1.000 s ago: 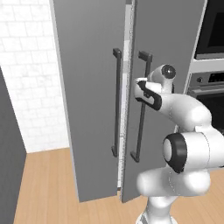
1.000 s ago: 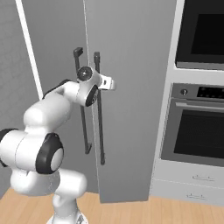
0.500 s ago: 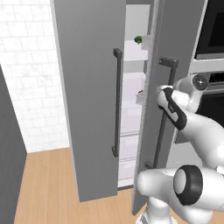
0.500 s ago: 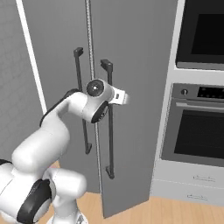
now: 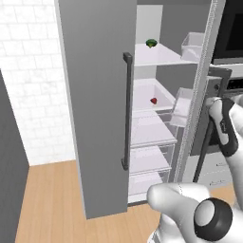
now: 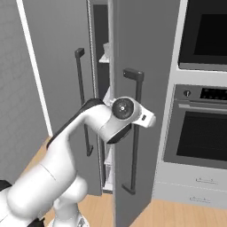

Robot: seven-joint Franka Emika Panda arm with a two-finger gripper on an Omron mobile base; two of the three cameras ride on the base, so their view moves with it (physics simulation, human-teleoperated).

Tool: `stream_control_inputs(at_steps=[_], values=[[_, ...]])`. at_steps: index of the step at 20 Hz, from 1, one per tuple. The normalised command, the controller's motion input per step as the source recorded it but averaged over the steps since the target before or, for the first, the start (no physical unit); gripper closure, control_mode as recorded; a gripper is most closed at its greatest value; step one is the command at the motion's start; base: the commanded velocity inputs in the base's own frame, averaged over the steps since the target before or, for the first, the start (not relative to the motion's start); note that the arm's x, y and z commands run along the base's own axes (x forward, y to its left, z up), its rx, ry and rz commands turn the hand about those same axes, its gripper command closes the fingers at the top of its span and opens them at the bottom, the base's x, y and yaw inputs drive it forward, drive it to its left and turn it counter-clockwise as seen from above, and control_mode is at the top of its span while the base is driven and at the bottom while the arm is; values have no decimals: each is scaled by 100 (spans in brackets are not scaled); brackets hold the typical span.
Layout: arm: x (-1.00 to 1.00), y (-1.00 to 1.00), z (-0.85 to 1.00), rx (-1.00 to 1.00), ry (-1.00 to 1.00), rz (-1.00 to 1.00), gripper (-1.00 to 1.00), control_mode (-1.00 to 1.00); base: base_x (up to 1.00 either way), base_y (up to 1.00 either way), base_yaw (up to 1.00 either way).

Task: Take the strawberry from the fridge and place it on top of the pancake, located on the dining counter.

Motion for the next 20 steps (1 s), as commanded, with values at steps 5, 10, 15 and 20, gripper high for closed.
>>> stream_control_inputs(at_steps=[5, 10, 15, 20], values=[[-69, -13, 38, -1, 29, -20, -100, -100, 0, 0, 0], [-47, 77, 19, -25, 39, -6, -100, -100, 0, 0, 0], [-19, 56, 0, -29, 36, 5, -100, -100, 0, 0, 0], [17, 40, -2, -26, 49, 22, -100, -100, 0, 0, 0]])
